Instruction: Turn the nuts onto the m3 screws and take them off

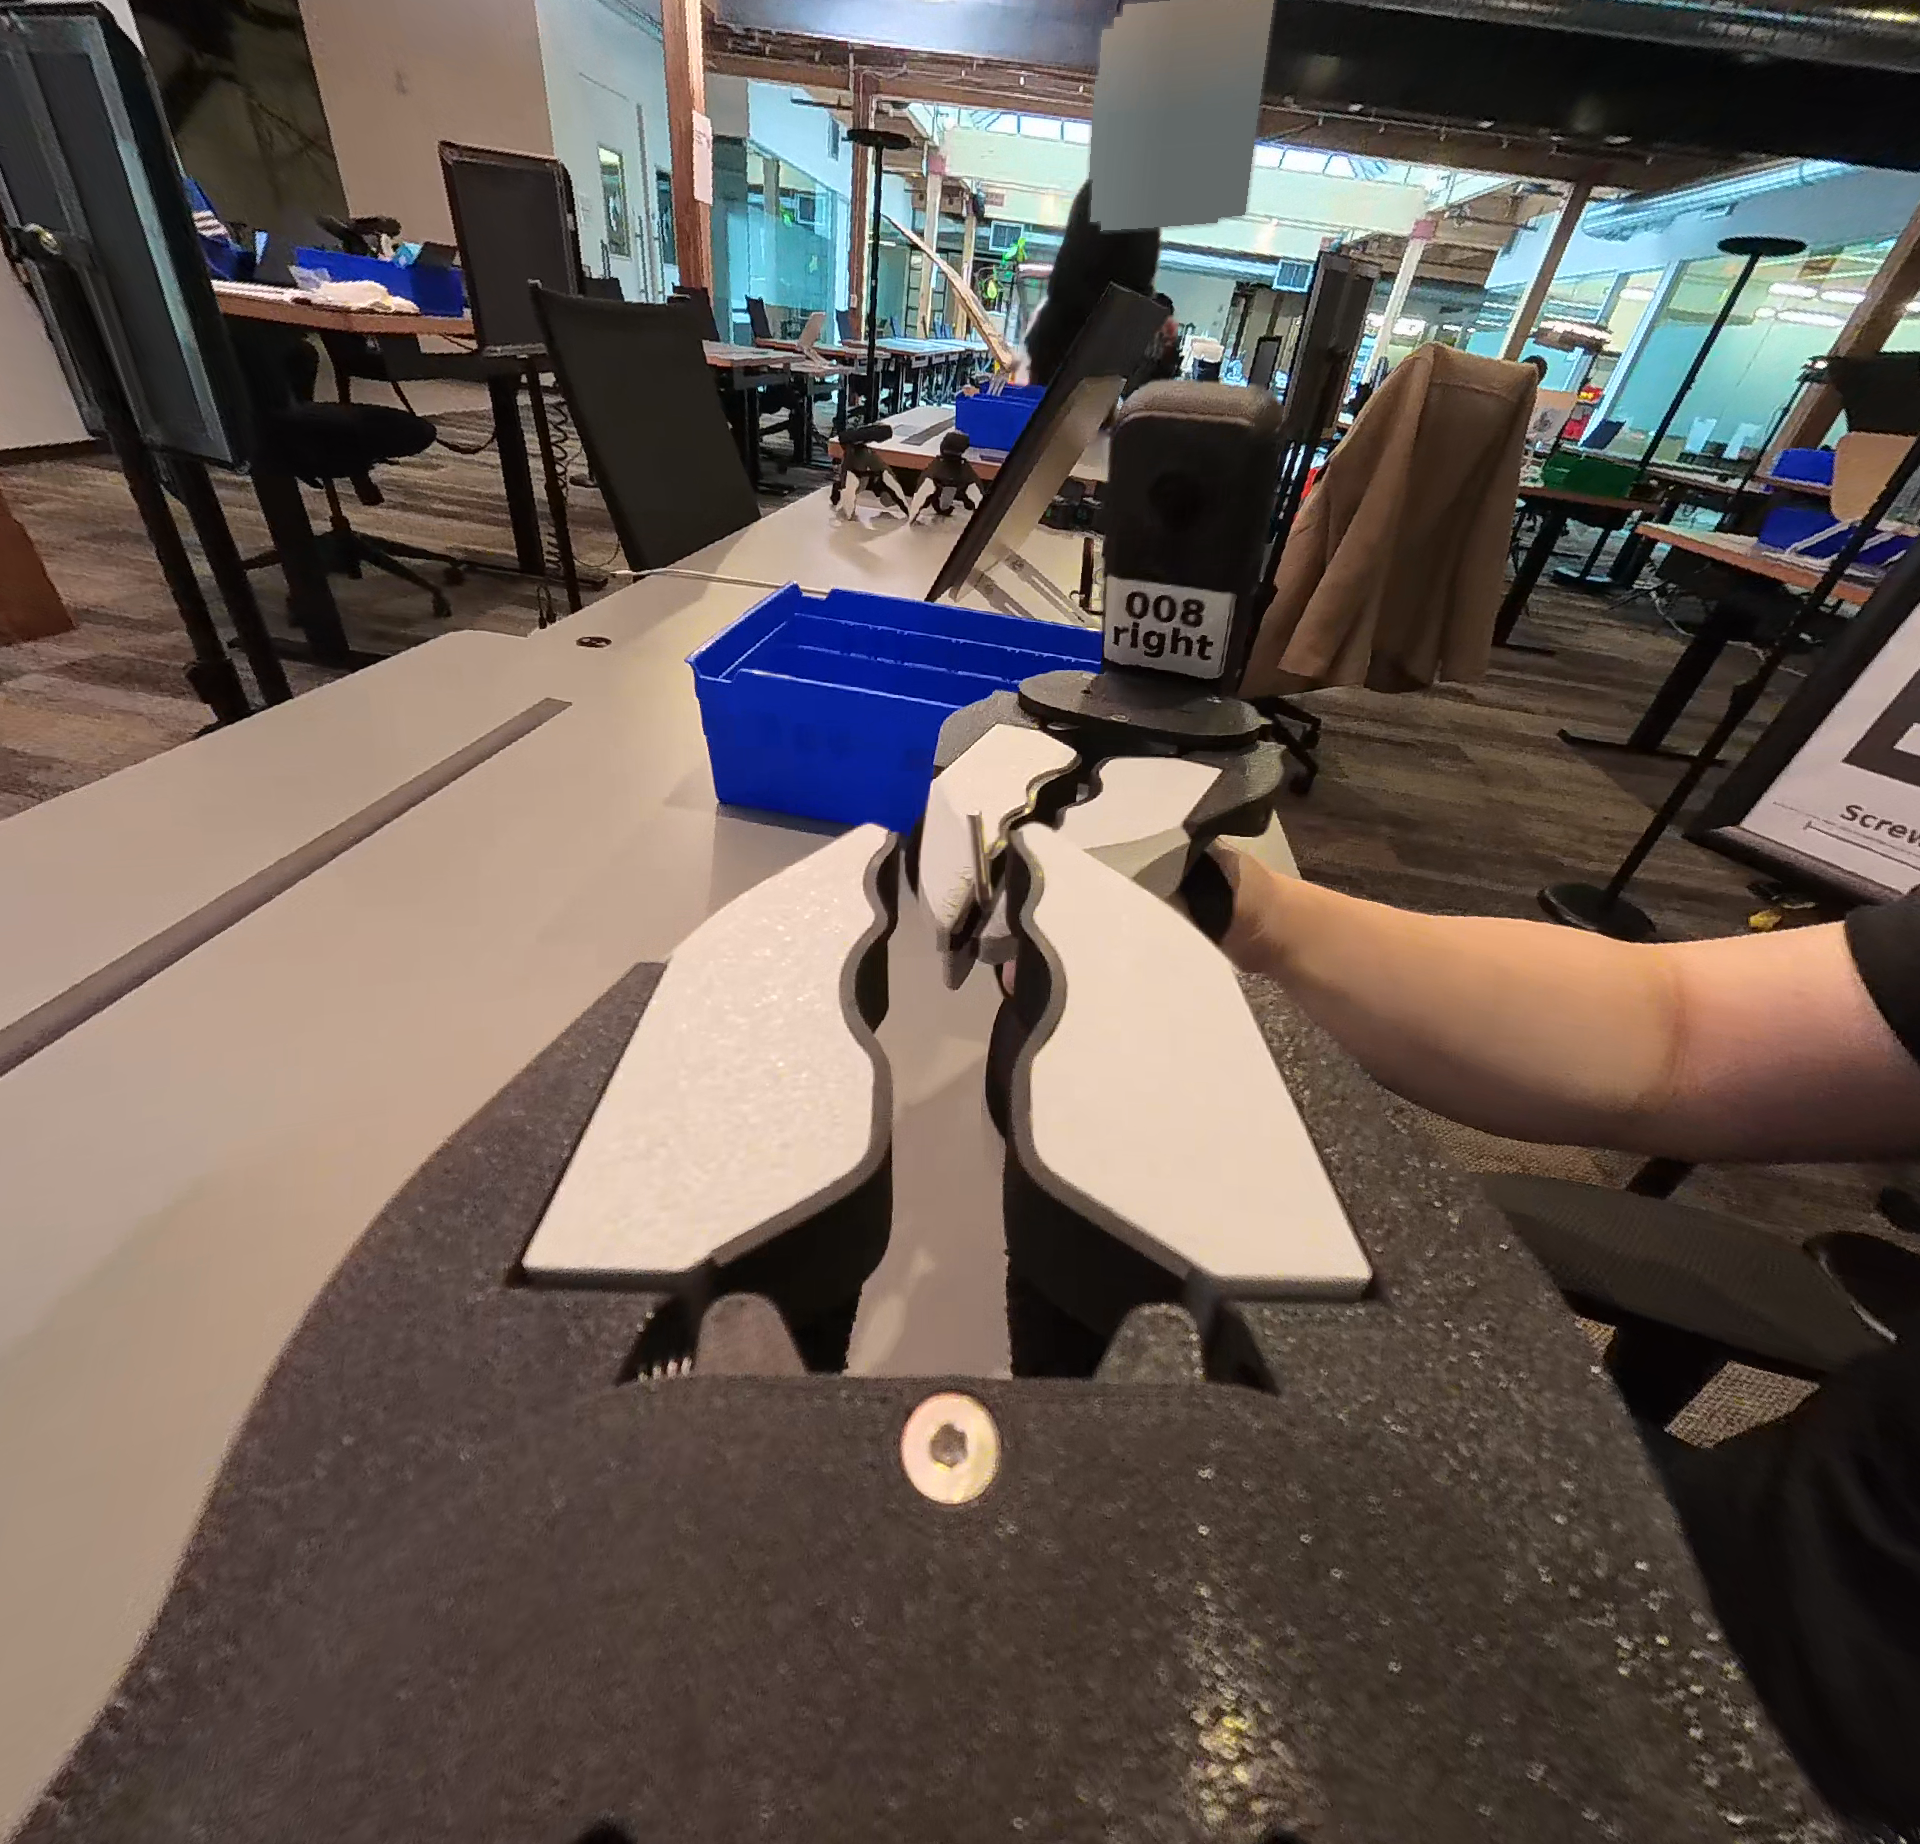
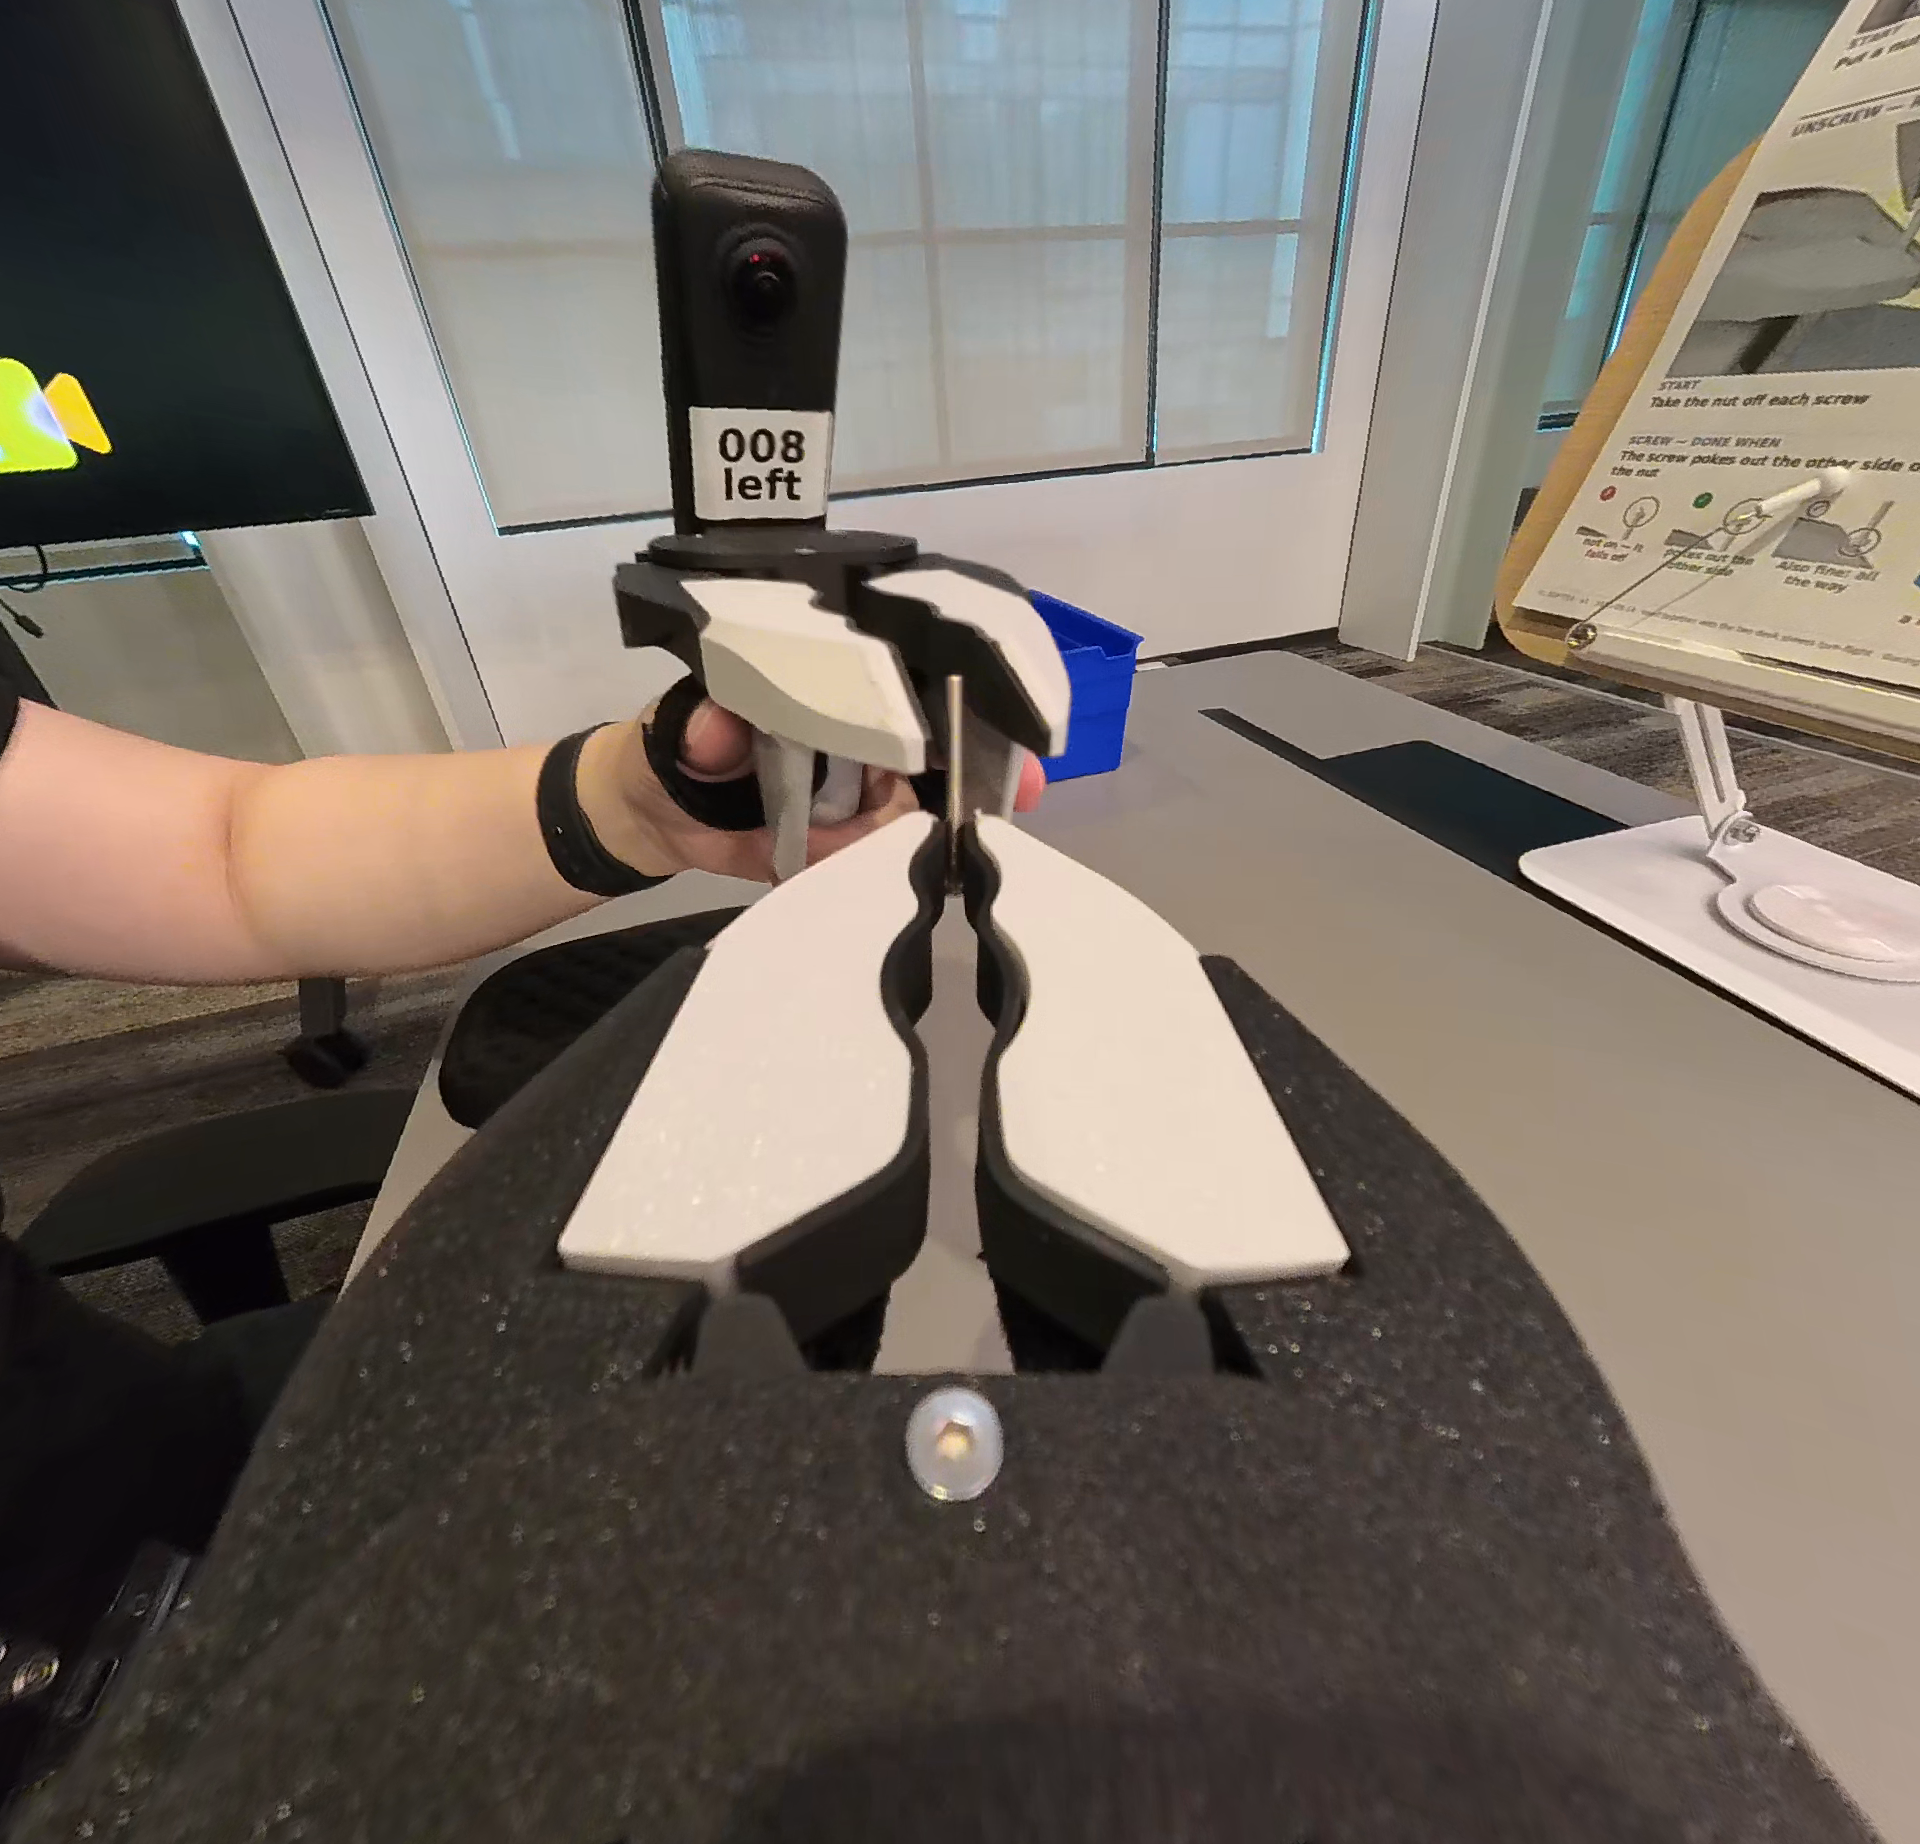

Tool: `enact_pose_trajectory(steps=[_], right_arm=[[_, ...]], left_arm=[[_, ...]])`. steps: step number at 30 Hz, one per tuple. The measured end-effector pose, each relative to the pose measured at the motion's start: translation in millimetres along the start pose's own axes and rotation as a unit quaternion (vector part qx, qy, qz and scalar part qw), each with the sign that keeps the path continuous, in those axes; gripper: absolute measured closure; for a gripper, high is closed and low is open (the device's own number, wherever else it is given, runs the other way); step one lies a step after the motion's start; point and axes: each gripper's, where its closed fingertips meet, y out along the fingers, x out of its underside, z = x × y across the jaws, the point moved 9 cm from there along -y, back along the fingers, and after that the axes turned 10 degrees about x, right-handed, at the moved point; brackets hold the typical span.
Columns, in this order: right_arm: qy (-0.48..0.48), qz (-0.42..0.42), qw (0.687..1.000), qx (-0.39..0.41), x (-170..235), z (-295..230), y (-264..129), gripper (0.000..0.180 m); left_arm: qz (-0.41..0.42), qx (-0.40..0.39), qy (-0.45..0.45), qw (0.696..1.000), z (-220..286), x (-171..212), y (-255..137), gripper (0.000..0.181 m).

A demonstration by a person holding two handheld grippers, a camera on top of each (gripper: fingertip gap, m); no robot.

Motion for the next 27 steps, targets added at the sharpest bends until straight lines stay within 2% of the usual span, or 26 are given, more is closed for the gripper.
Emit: enact_pose_trajectory(steps=[5, 9, 13, 16, 24, 27], right_arm=[[0.016, 0.008, 1.000, 0.001, 0.3, 2.8, -2.5, 0.178], [0.087, 0.040, 0.995, -0.018, -0.7, 7.1, -6.9, 0.178], [0.210, 0.101, 0.968, -0.094, -9.0, 10.4, -9.3, 0.178], [0.266, 0.135, 0.946, -0.131, -17.3, 13.7, -9.8, 0.178], [0.291, 0.143, 0.933, -0.156, -23.7, 7.0, -8.0, 0.178], [0.279, 0.136, 0.939, -0.148, -22.1, 4.6, -7.1, 0.178]], left_arm=[[0.009, -0.004, -0.007, 1.000, -0.8, 1.7, -3.4, 0.162], [0.013, -0.020, -0.022, 0.999, 0.3, 8.0, -13.5, 0.162], [0.016, -0.043, -0.017, 0.999, 9.4, 13.6, -15.0, 0.164], [0.013, -0.050, -0.012, 0.999, 15.4, 8.3, -7.9, 0.165], [0.027, -0.033, -0.007, 0.999, 24.8, -7.9, 12.0, 0.165], [0.047, -0.019, -0.029, 0.998, 26.6, -12.1, 15.4, 0.165]])
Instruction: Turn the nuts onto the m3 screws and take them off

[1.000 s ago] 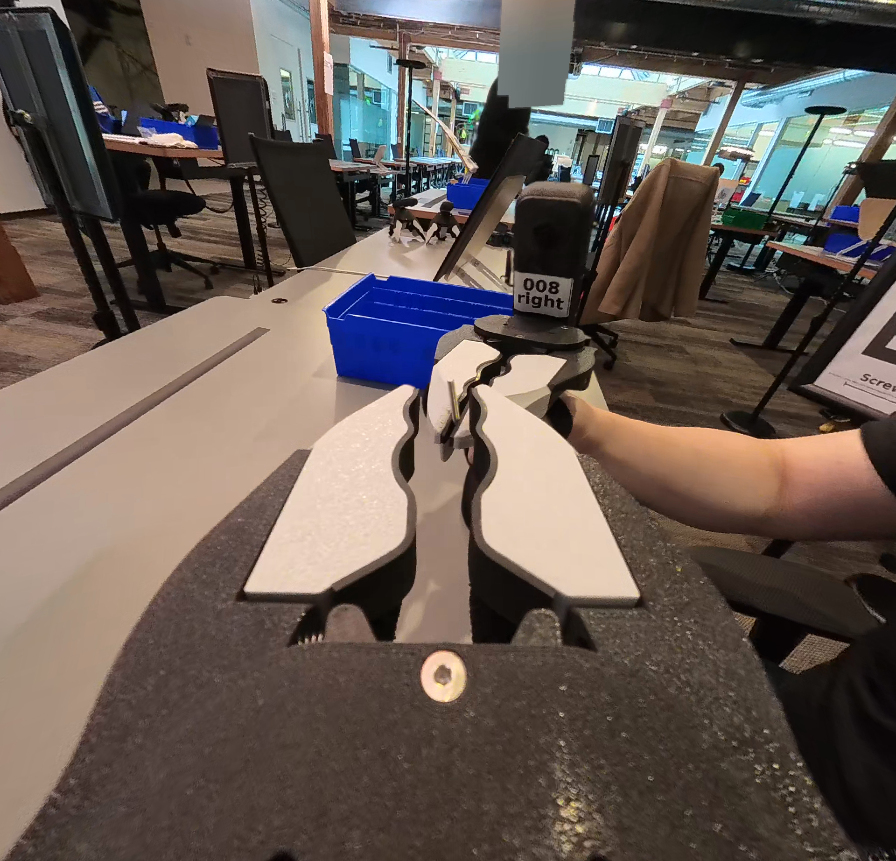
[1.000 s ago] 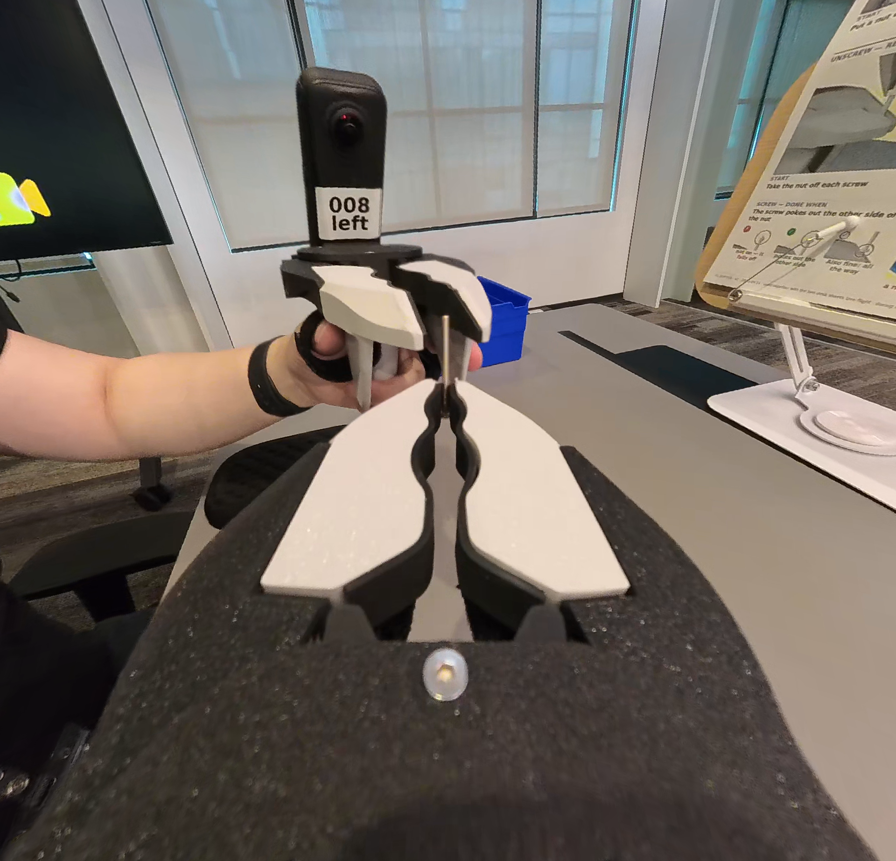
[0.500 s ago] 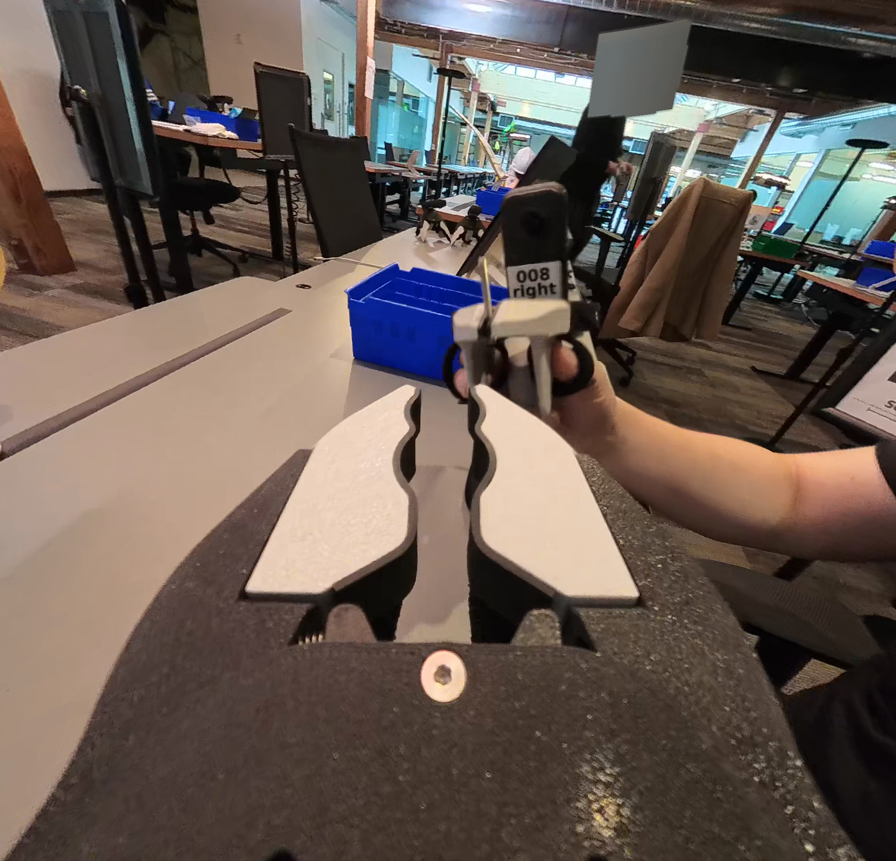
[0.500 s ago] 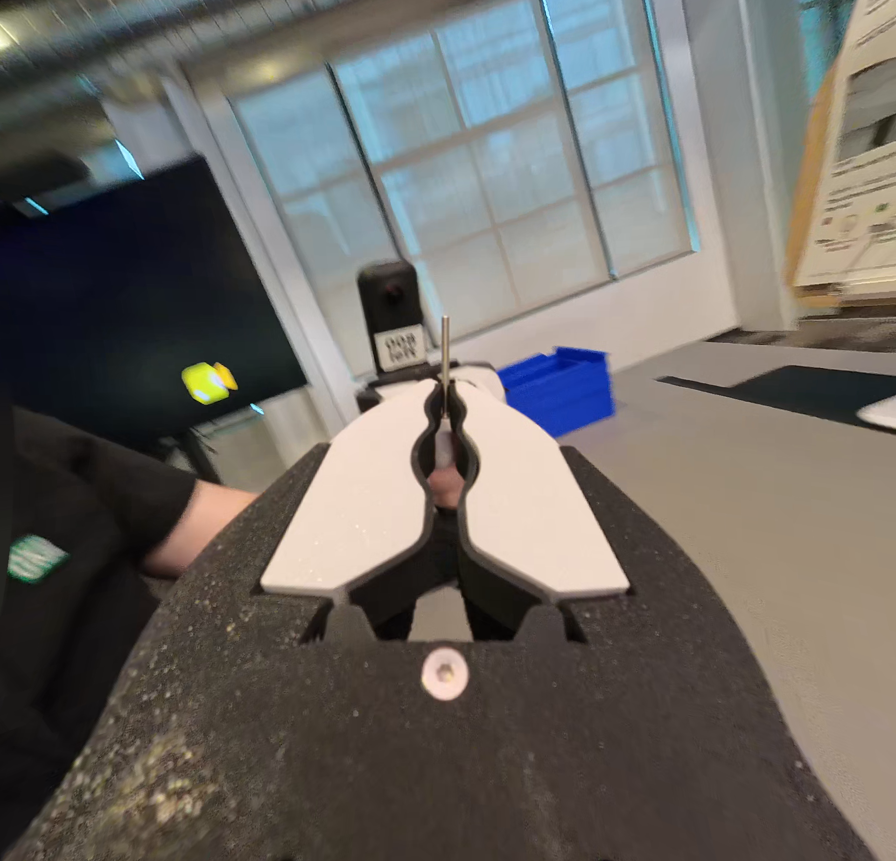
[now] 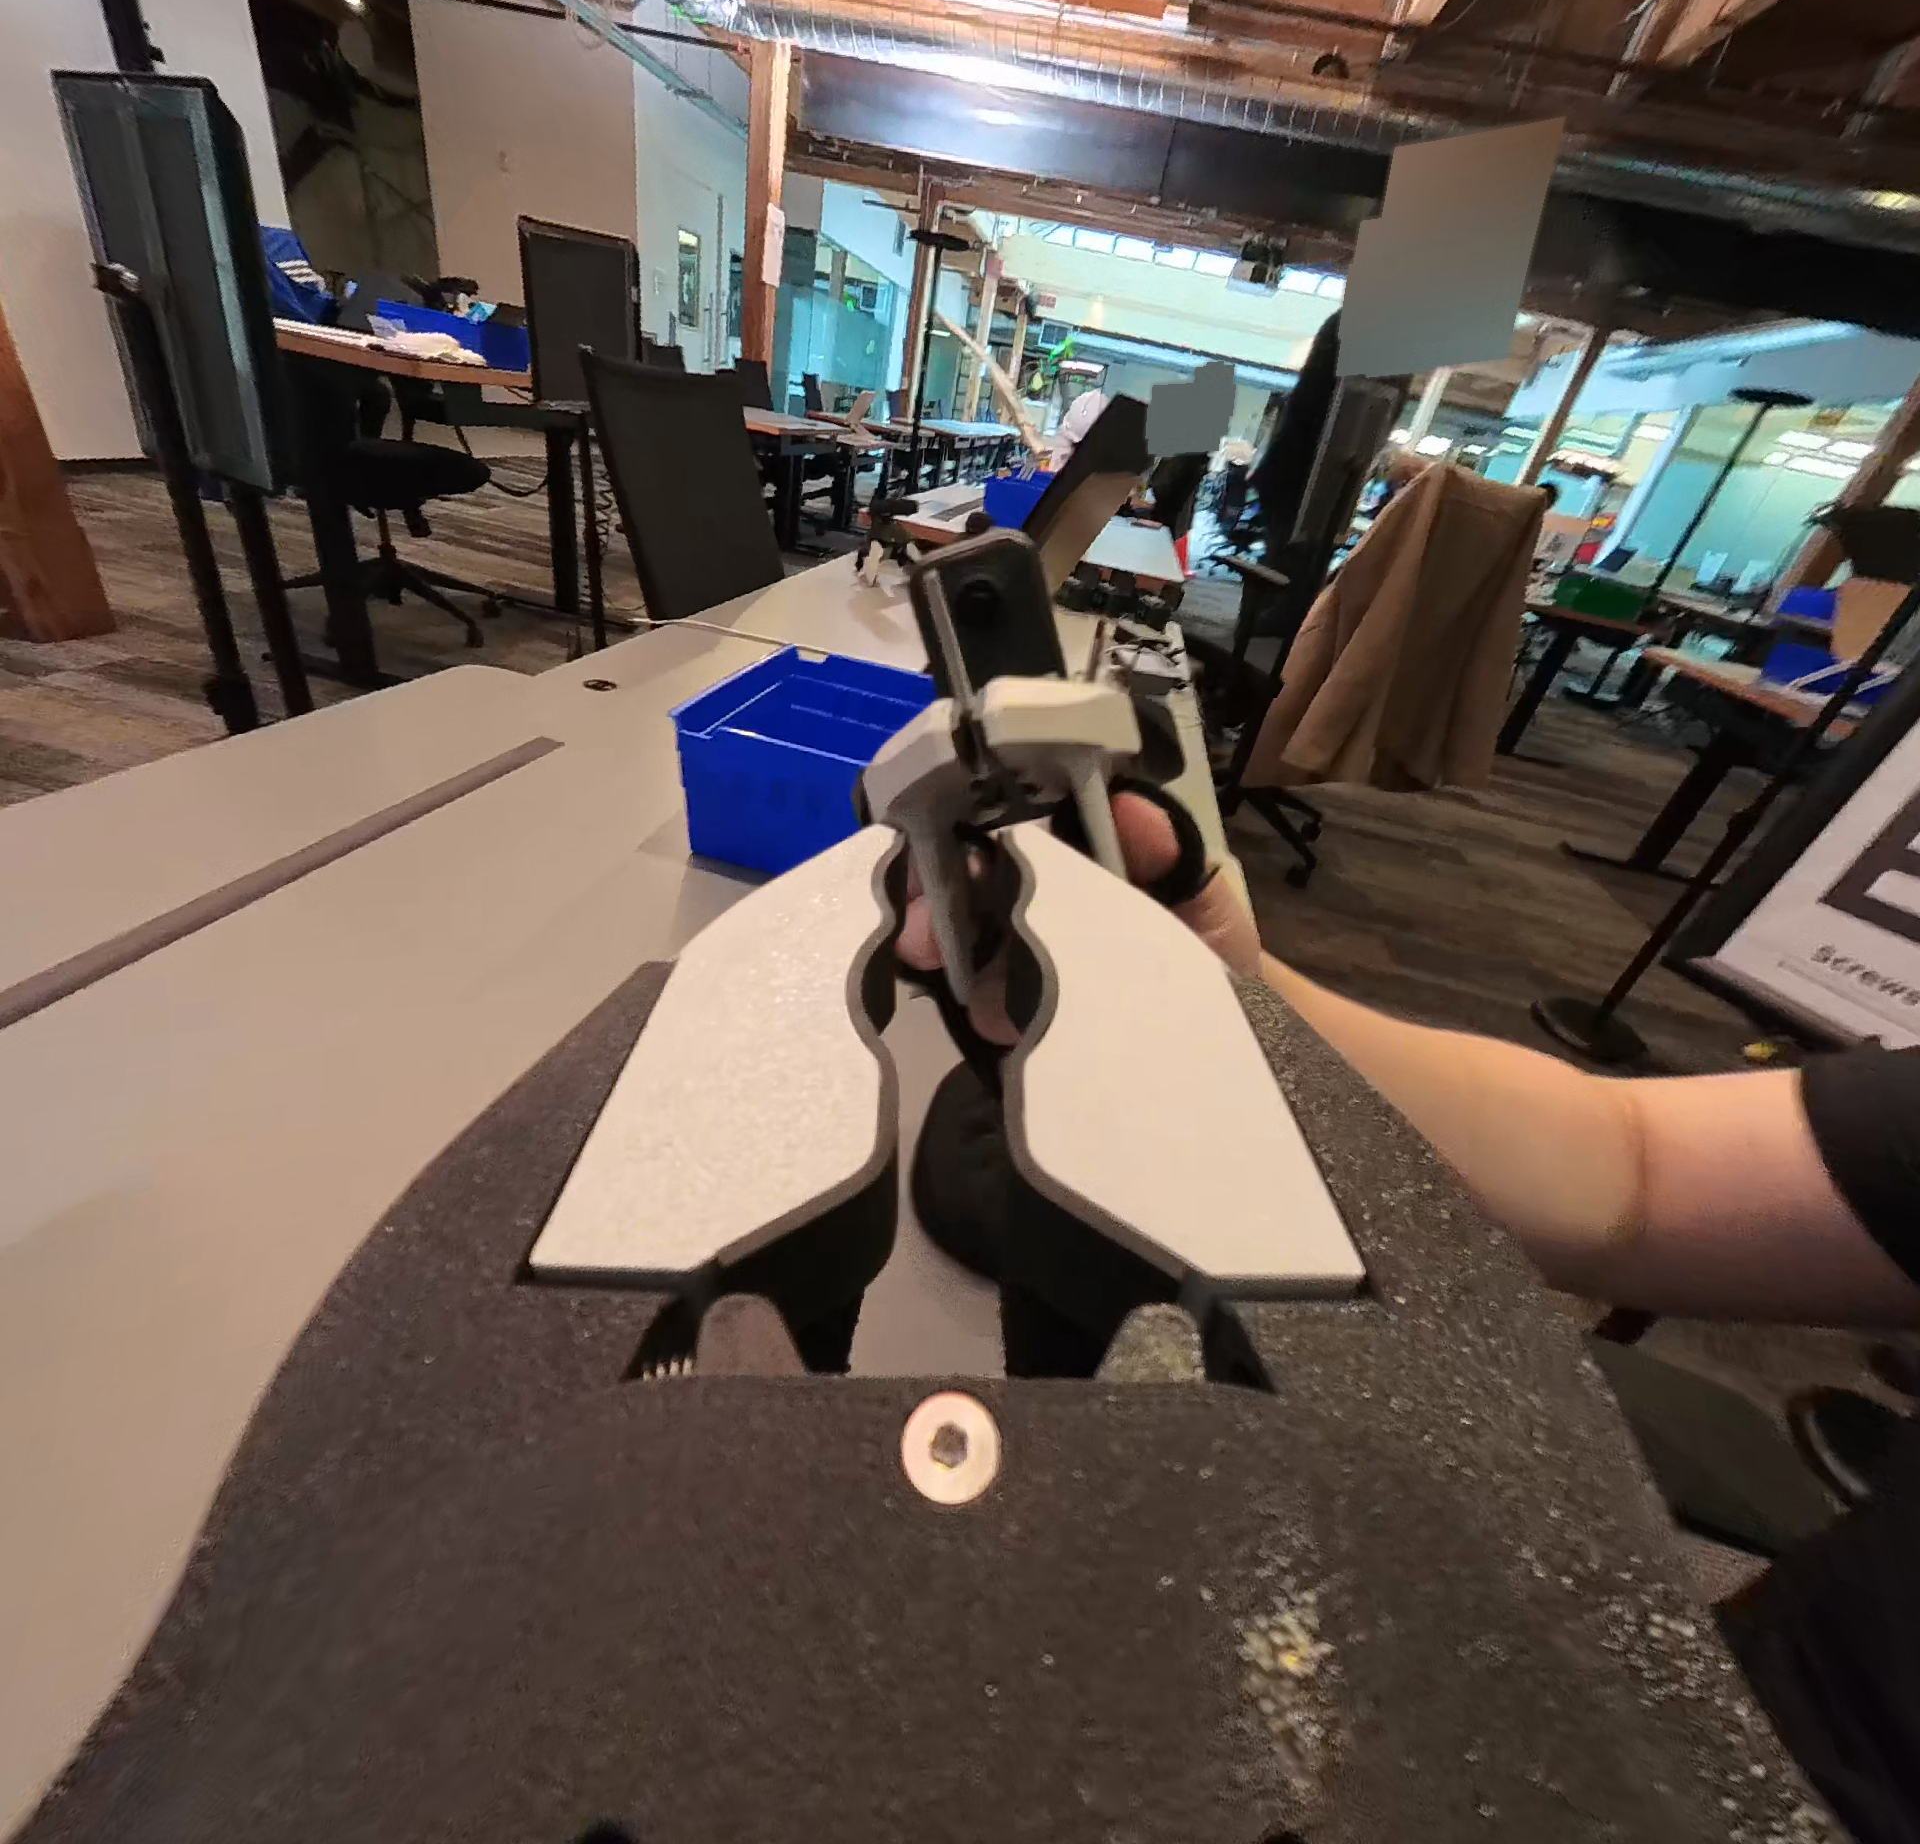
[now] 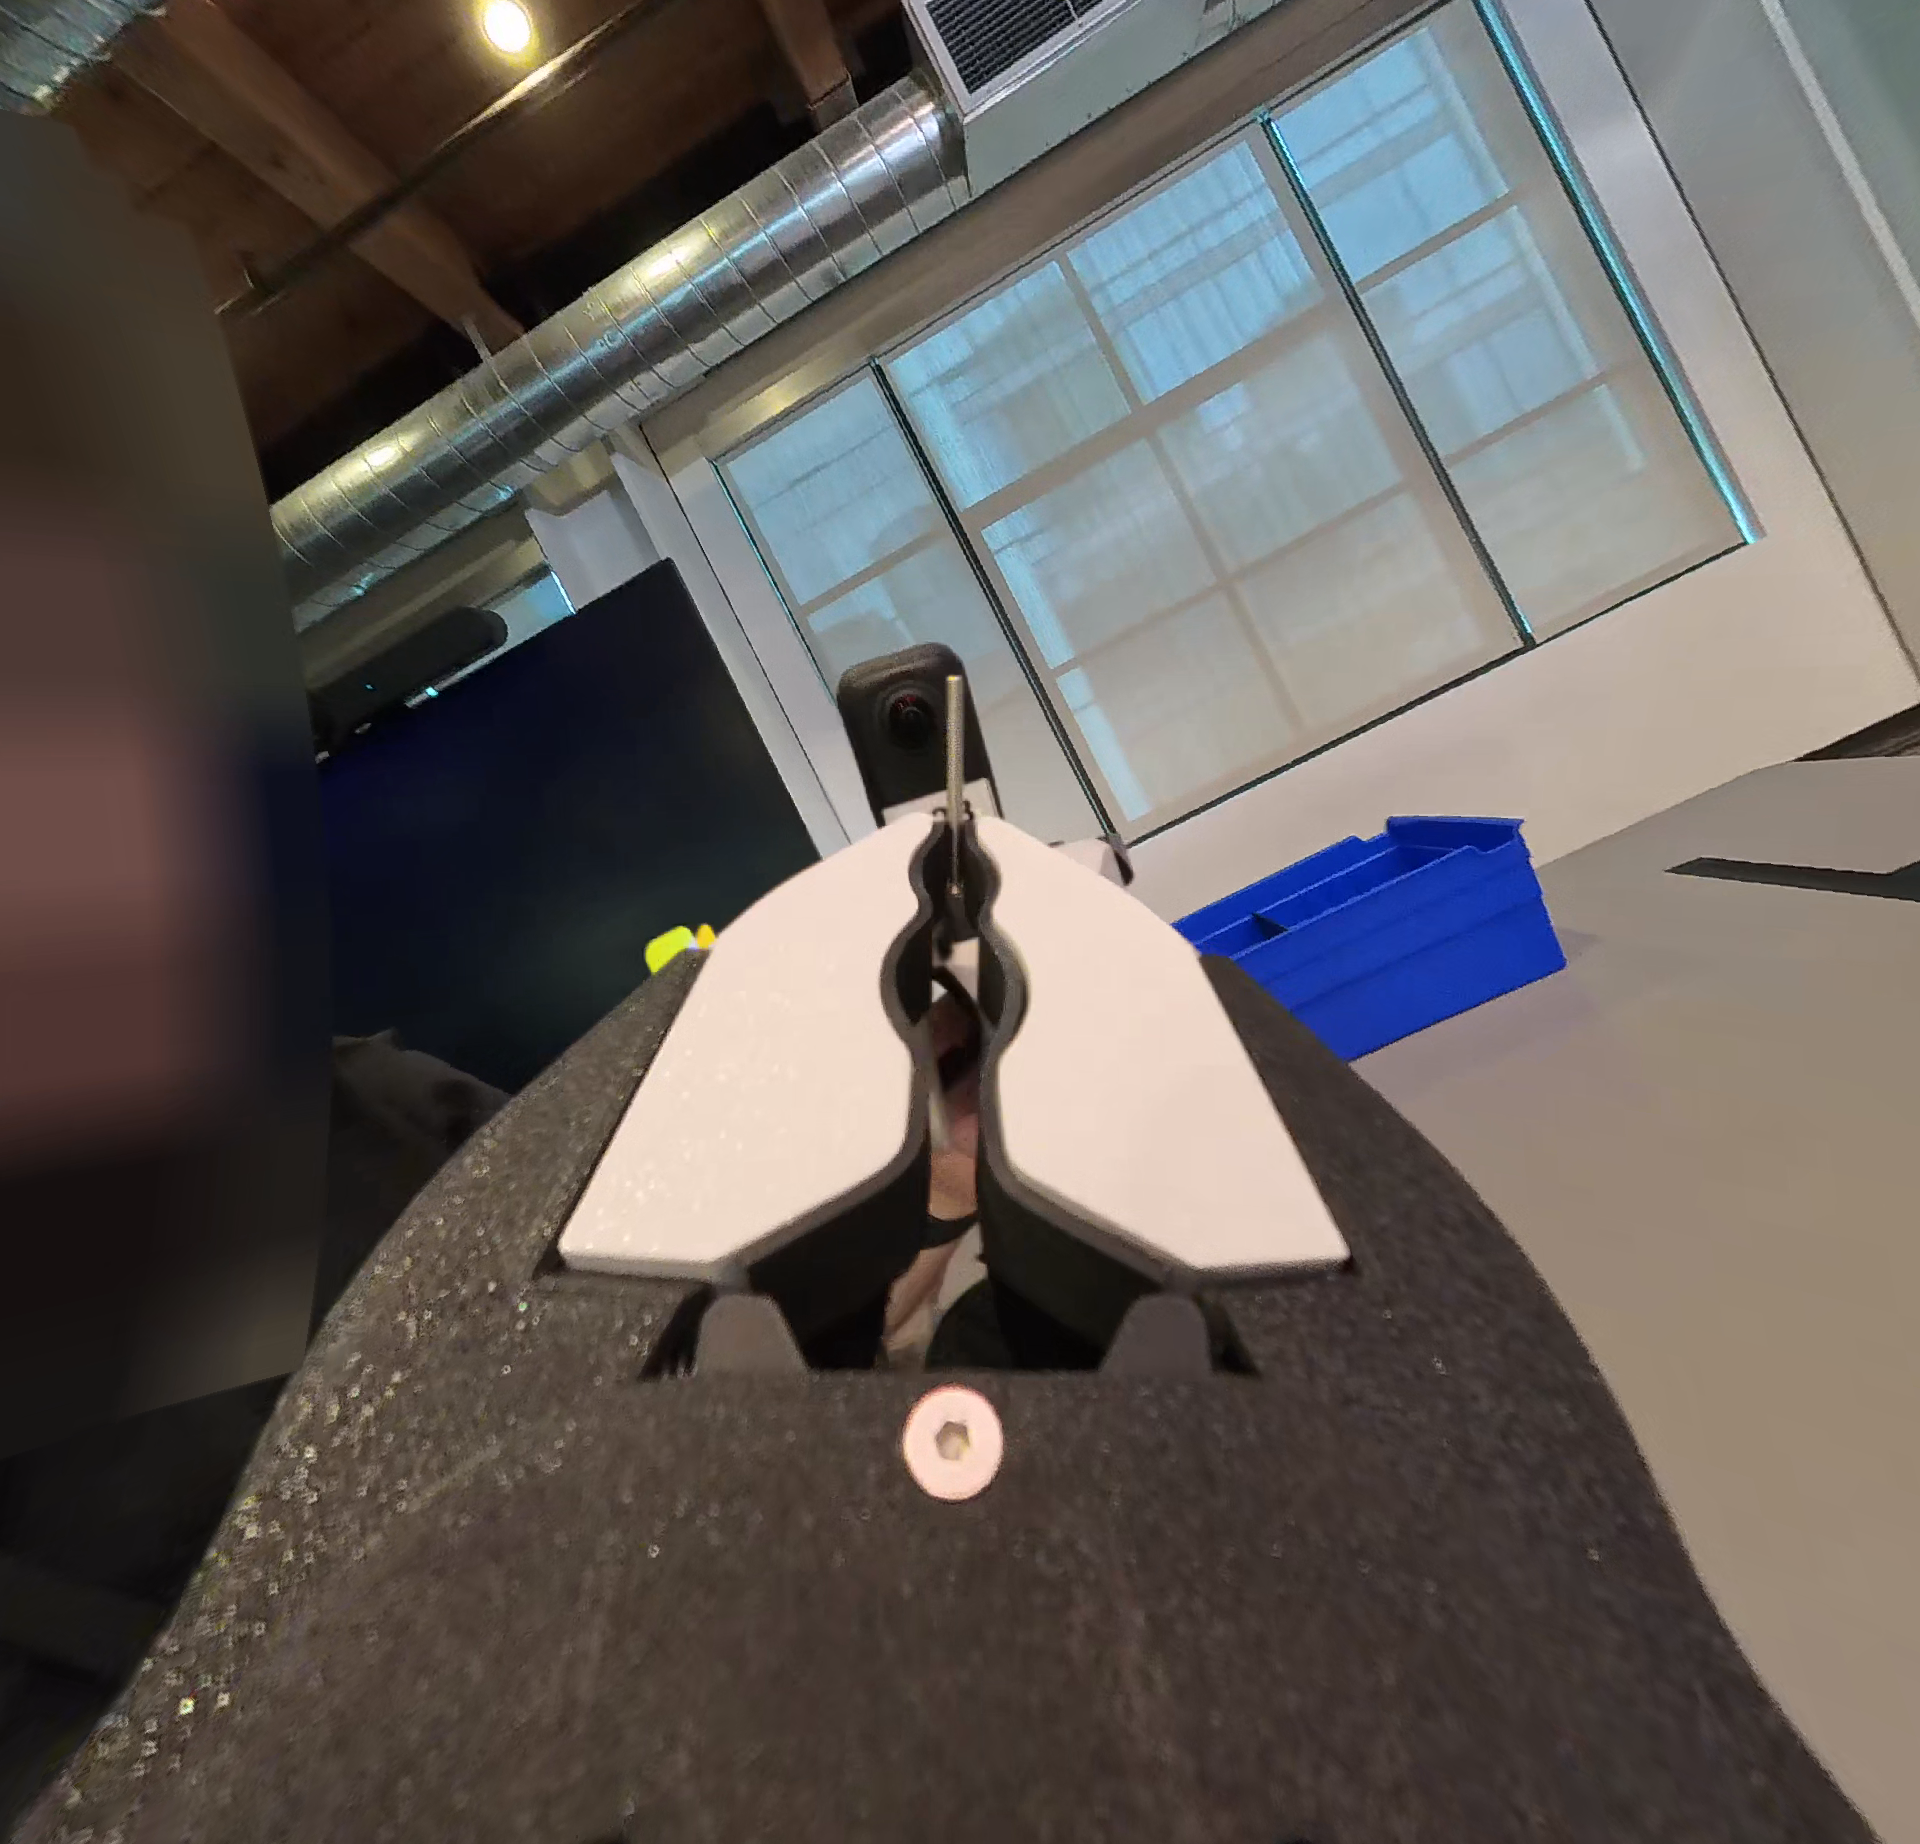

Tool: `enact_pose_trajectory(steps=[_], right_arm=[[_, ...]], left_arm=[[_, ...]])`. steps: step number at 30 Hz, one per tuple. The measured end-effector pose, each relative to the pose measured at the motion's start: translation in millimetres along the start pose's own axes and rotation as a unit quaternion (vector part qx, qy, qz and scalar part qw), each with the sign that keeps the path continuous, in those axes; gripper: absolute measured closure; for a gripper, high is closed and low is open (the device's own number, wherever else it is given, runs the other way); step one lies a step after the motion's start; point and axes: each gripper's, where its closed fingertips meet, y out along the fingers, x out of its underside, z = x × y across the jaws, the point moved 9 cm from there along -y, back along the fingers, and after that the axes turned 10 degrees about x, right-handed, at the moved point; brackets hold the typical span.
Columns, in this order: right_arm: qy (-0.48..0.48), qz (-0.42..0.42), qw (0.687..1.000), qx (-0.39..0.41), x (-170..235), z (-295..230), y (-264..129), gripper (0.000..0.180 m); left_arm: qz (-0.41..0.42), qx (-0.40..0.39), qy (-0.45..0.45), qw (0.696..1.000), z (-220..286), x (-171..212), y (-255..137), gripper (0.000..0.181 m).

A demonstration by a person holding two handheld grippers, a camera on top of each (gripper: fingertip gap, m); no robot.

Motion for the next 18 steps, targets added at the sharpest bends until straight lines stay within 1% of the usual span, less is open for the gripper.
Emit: enact_pose_trajectory(steps=[2, 5, 7, 9, 12, 16, 18], right_arm=[[-0.016, -0.005, 1.000, 0.007, 1.3, -1.0, 0.0, 0.178], [-0.030, -0.015, 0.999, 0.012, 2.1, -2.8, -0.1, 0.178], [-0.053, -0.035, 0.998, 0.028, 3.2, -3.1, -1.9, 0.178], [-0.092, -0.061, 0.993, 0.051, 4.8, -3.8, -4.6, 0.178], [-0.137, -0.090, 0.984, 0.066, 7.5, -6.9, -3.6, 0.178], [-0.162, -0.102, 0.980, 0.064, 11.4, -10.7, 1.3, 0.178], [-0.165, -0.103, 0.979, 0.065, 11.9, -11.1, 1.7, 0.178]], left_arm=[[0.008, 0.009, -0.015, 1.000, 1.2, -1.2, 0.8, 0.165], [-0.004, 0.002, -0.007, 1.000, 0.6, 0.0, -1.3, 0.165], [-0.017, -0.011, 0.006, 1.000, -0.5, -2.2, -9.2, 0.164], [-0.005, -0.017, 0.012, 1.000, -1.7, -10.0, -19.9, 0.164], [0.009, 0.010, 0.008, 1.000, -0.6, -21.2, -24.3, 0.170], [-0.026, 0.035, 0.029, 0.999, 4.7, -21.3, -16.2, 0.174], [-0.041, 0.023, 0.039, 0.998, 5.8, -17.7, -12.1, 0.169]])
